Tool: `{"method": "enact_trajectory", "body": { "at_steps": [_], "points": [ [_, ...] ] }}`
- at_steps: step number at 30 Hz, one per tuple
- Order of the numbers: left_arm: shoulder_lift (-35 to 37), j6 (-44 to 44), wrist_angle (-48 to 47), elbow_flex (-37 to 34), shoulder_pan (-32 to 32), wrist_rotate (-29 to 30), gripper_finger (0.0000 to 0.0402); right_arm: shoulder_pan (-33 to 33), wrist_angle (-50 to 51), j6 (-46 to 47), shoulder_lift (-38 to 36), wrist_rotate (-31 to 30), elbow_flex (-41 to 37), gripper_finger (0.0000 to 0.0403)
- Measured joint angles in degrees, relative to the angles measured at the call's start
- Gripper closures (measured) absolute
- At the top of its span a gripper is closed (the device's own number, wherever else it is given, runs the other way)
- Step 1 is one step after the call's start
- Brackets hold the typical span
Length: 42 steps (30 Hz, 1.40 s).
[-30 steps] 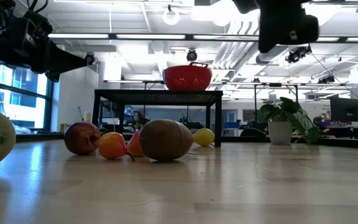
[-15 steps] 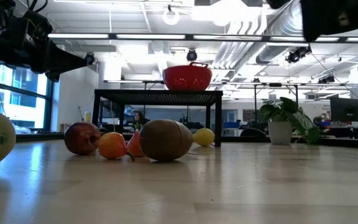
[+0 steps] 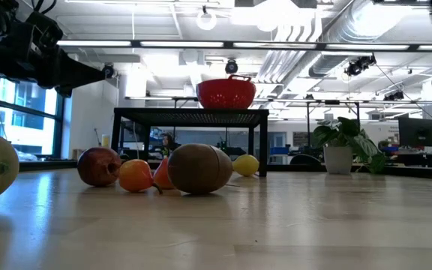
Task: Pick & Place Fruit
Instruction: Put the bottom lemon into the colander on the shelf
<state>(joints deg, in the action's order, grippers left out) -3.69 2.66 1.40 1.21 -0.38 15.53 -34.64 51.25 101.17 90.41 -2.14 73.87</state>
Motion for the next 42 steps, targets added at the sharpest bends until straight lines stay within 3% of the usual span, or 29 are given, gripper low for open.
{"method": "enact_trajectory", "body": {
  "at_steps": [12, 16, 20, 24, 35, 42],
  "points": [
    [0.0, 0.0, 0.0, 0.0, 0.0, 0.0, 0.0402, -4.1, 4.8, 1.0, 0.0, -1.7, 0.0, 0.0399],
    [0.0, 0.0, 0.0, 0.0, 0.0, 0.0, 0.0402, -4.2, 7.7, 0.9, 0.0, -5.4, 0.0, 0.0399],
    [0.0, 0.0, 0.0, 0.0, 0.0, 0.0, 0.0402, -3.8, 7.9, -0.6, 0.0, -4.4, 0.0, 0.0391],
    [0.0, 0.0, 0.0, 0.0, 0.0, 0.0, 0.0402, -3.8, 8.8, -0.8, 0.0, -3.9, 0.0, 0.0355],
    [0.0, 0.6, 0.0, 0.0, 0.0, 0.0, 0.0402, -3.9, 9.9, -3.9, 0.0, -5.5, 0.0, 0.0195],
    [0.0, 0.6, 0.0, 0.0, 0.0, 0.0, 0.0402, -4.1, 9.8, -4.2, 0.0, -5.5, 0.0, 0.0159]
  ]
}}
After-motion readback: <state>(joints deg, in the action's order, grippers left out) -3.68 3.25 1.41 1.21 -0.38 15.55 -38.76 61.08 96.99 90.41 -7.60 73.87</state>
